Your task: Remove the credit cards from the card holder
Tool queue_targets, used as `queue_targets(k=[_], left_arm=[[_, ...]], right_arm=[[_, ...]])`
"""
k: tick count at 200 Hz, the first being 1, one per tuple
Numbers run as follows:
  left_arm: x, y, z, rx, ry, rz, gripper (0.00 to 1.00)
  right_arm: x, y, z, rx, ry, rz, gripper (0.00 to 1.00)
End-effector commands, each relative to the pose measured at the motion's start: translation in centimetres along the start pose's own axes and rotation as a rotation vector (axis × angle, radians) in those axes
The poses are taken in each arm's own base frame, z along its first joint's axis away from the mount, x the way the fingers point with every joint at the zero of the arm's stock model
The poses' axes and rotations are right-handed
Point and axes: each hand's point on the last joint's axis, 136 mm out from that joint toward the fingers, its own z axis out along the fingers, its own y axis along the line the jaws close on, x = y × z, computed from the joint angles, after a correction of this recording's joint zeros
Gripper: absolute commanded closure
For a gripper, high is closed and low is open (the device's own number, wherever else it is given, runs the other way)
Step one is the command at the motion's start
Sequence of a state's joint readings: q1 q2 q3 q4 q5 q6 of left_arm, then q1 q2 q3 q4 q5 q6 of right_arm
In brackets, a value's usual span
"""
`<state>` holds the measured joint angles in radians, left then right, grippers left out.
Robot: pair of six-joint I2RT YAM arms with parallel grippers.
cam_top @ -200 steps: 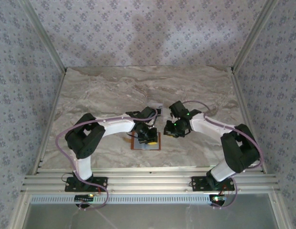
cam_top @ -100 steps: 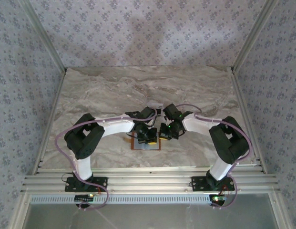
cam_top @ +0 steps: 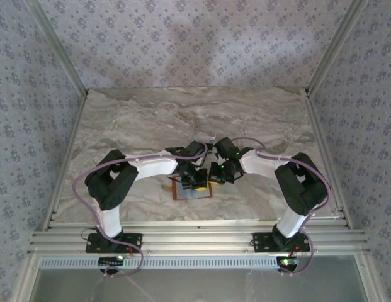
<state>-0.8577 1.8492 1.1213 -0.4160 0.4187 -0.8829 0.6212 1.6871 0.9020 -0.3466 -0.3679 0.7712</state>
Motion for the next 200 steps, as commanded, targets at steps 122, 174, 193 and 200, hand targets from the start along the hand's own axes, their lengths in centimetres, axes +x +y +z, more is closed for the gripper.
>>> queue_targets(k=[122,174,193,200], left_arm=[[0.5,0.5,0.0,-0.011,0.011,0.002,0.97],[0.5,1.4,-0.6,-0.059,-0.007,0.006,0.97],[0.5,2.6,-1.2,-0.133,-0.027,0.017,0.97],[0.6,3.0,-1.4,-0.157,-0.031,0.022,0.97]], right_arm=[[1.2,0.4,1.4,-0.019,0.062,0.004,0.99],[1.3,-1.5,1.2,0.079,0.051,0.007,0.99],[1.4,-1.9,1.1,0.094,0.055,0.007,0.99],[1.4,-1.9,1.2,0.094,0.057,0.007,0.99]])
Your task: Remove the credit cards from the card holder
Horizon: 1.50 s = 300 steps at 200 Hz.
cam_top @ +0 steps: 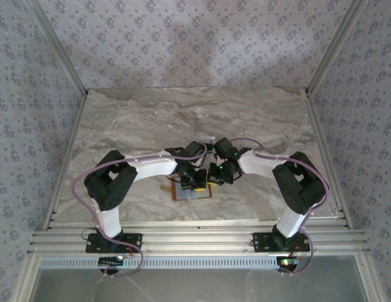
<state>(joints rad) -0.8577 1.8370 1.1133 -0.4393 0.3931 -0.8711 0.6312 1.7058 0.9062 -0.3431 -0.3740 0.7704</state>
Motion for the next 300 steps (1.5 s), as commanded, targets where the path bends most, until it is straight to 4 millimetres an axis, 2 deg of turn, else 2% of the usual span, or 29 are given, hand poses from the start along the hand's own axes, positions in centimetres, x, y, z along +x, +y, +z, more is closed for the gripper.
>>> queue_targets(k=[1,61,107,155,187,208,233,274,300], left_arm=[[0.5,2.3,-1.1,-0.130,-0.024,0.019,0.97],[0.9,4.6,-2.6,-0.263,-0.054,0.043,0.95],[1.6,6.8,-5.4,-0.393,-0.091,0.042,0.94],[2.5,8.3,-8.4,-0.441,-0.151,0.027,0.93],[2.6,9.0,-9.7,-0.435,-0.174,0.005,0.93],[2.3,8.3,-10.5,-0.392,-0.195,-0.001,0.93],[1.6,6.2,-10.8,-0.282,-0.213,0.007,0.92],[0.5,1.9,-9.0,-0.043,-0.183,0.000,0.90],[-0.1,1.2,-7.5,0.015,-0.160,-0.015,0.87]], right_arm=[[1.1,-2.0,0.6,0.091,0.040,0.014,0.99],[1.1,-2.0,0.4,0.098,0.038,0.010,0.99],[1.0,-1.6,0.1,0.088,0.037,0.005,0.99],[1.2,-1.9,-0.6,0.108,0.027,-0.002,0.99],[1.5,-2.2,-1.0,0.125,0.024,-0.004,0.98],[1.6,-2.7,-1.7,0.158,0.014,-0.011,0.98],[1.5,-2.9,-2.9,0.189,-0.013,-0.022,0.98],[0.9,-1.4,-4.2,0.175,-0.058,-0.054,0.93],[1.1,0.0,-4.4,0.142,-0.054,-0.070,0.82]])
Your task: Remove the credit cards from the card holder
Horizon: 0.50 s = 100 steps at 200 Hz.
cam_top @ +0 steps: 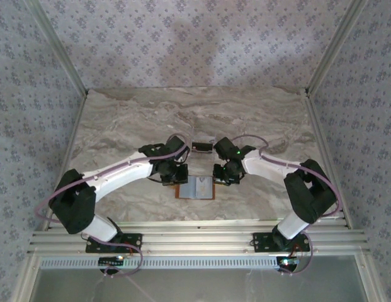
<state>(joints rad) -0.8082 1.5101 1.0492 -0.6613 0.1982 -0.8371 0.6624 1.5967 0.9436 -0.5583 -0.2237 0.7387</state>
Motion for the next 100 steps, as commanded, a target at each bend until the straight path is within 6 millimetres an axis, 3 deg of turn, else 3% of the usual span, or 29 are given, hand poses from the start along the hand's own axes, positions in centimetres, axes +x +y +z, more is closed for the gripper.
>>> queue_targets(k=[1,35,100], left_arm=[[-0.3,-1.9,1.5,0.112,0.036,-0.026,0.87],[-0.5,-2.5,3.1,0.166,0.059,-0.049,0.86],[-0.7,-2.5,5.1,0.176,0.085,-0.071,0.85]], right_arm=[[0.0,1.2,-1.2,-0.014,-0.012,-0.029,0.82],[0.2,2.1,-0.4,-0.041,0.014,-0.042,0.70],[0.3,2.4,1.8,-0.058,0.055,-0.046,0.71]])
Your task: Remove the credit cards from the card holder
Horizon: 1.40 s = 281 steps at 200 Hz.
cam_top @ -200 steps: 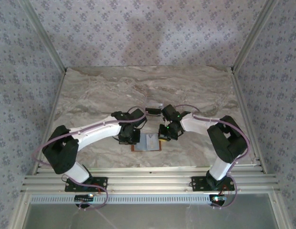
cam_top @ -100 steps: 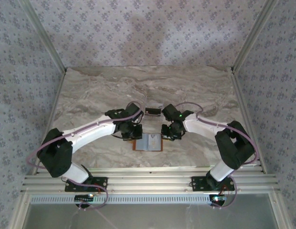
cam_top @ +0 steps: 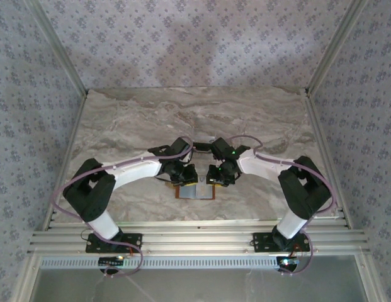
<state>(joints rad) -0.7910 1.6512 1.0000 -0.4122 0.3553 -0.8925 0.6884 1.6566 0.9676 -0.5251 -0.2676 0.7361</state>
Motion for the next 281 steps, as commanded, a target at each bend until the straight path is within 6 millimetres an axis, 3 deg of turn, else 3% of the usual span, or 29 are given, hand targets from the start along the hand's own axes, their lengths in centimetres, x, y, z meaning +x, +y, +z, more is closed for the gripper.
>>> queue_targets(k=[1,87,164,281], left_arm=[[-0.2,-0.3,0.5,0.032,0.011,-0.016,0.85],[0.1,1.0,1.6,-0.018,0.039,-0.011,0.84],[0.4,1.6,2.6,-0.022,0.058,-0.013,0.83],[1.0,0.6,3.9,0.077,0.095,-0.033,0.78]], right_arm=[[-0.1,0.9,0.5,-0.026,0.014,-0.020,0.71],[0.8,-0.9,2.5,0.019,0.063,0.000,0.81],[0.8,-1.1,2.3,0.021,0.061,0.003,0.82],[0.8,-1.1,2.2,0.021,0.057,0.005,0.81]])
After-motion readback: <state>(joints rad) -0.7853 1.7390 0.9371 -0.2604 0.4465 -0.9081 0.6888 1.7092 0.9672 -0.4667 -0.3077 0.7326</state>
